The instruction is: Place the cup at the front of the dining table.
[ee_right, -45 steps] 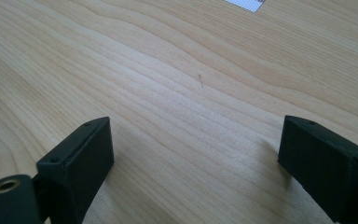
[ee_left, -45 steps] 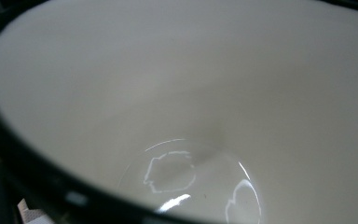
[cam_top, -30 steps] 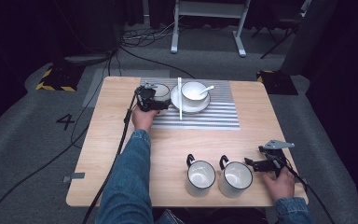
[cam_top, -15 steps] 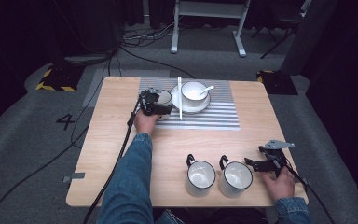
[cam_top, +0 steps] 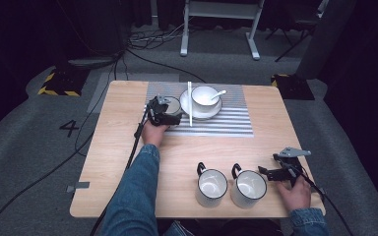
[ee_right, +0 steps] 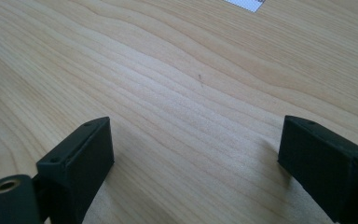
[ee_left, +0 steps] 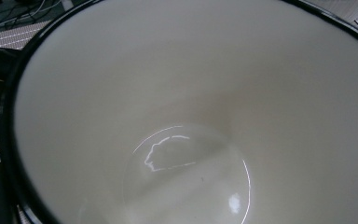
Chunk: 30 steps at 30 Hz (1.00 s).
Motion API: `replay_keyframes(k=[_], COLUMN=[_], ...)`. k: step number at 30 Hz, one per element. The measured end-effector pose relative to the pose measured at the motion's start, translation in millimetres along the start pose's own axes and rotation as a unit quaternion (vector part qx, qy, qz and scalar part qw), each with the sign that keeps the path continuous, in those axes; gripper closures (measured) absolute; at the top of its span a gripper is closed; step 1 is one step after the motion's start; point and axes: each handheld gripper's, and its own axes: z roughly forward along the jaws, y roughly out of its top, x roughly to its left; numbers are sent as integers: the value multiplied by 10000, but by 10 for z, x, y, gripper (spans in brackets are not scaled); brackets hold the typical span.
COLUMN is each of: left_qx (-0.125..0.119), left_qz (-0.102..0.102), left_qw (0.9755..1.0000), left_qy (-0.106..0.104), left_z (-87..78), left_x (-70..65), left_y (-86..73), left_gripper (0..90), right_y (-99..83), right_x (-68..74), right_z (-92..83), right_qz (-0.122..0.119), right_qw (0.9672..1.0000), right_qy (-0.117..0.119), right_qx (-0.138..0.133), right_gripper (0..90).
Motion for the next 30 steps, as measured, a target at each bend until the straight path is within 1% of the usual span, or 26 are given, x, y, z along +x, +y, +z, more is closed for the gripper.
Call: replay_keyframes(k=[1, 3, 7, 8, 9, 10, 11, 12, 14, 15, 16, 17, 20, 21, 22, 23, 24, 25, 26, 27, 28, 29, 30], left_qx=[75, 148, 112, 175, 153, 159, 65, 65, 23, 0, -18, -85, -161, -162, -119, -151, -88, -144, -135, -157, -102, -122, -186], left_qz=[-60, -46, -105, -70, -58, -82, -223, -223, -196, -133, -135, -75, -103, -70, -133, -134, -48, -43, 40, -5, 52, 89, 66], left_qw=[10000, 9999, 9999, 9997, 9996, 9994, 9994, 9994, 9996, 9997, 9997, 9997, 9998, 9998, 9998, 9998, 9999, 9999, 9999, 9999, 9999, 9999, 9998], left_qy=[6, 36, 53, 132, 235, 290, 238, 238, 197, 194, 202, 195, 113, 125, 47, 53, 61, 40, 31, 1, -30, -53, -94], left_z=[-6, -12, -21, -33, -42, -68, -115, -115, -174, -215, -256, -296, -444, -478, -519, -552, -606, -626, -664, -696, -733, -772, -803], left_x=[-9, -9, -19, -34, -53, -64, -67, -67, -61, -62, -68, -62, -77, -81, -99, -113, -128, -144, -157, -186, -200, -211, -225], left_y=[8, 23, 27, 38, 47, 57, 57, 57, 54, 51, 55, 58, 85, 92, 98, 105, 108, 104, 102, 99, 100, 103, 102], left_gripper=[30, 30, 26, 26, 12, 12, 0, 0, 0, 1, 0, 1, 1, 1, 2, 3, 4, 6, 9, 11, 11, 11, 12], right_y=[0, 0, 0, 0, 0, 0, 0, 0, 1, 1, 1, 1, 1, 1, 1, 1, 1, 2, 1, 1, 1, 2, 1], right_x=[-2, -1, 0, -1, -2, -2, -3, -3, -2, -3, -2, -2, -2, -2, -2, -1, -2, -1, -2, -1, -1, -1, -2], right_z=[0, 0, -1, -1, -1, -1, -1, -1, -1, -1, -2, -2, -2, -2, -1, -2, -2, -1, -2, -1, -1, -1, -1], right_qz=[-8, -2, 2, -2, -4, -4, -13, -13, -5, -11, 1, -1, 0, 1, -1, 5, -2, 6, 1, 4, 6, 5, 2], right_qw=[10000, 10000, 10000, 10000, 10000, 10000, 10000, 10000, 10000, 10000, 10000, 10000, 10000, 10000, 10000, 10000, 10000, 10000, 10000, 10000, 10000, 10000, 10000], right_qy=[-5, -4, -2, -5, -4, -4, -2, -2, -4, -1, 0, -1, -1, -1, 1, 3, -2, 3, 1, 2, 2, 3, 1], right_qx=[3, 3, 4, 7, 10, 10, 7, 7, 11, 8, 12, 12, 12, 13, 11, 11, 13, 11, 12, 11, 11, 12, 13], right_gripper=[102, 102, 102, 102, 102, 102, 102, 102, 102, 102, 102, 102, 102, 102, 102, 102, 103, 102, 102, 102, 102, 102, 102])
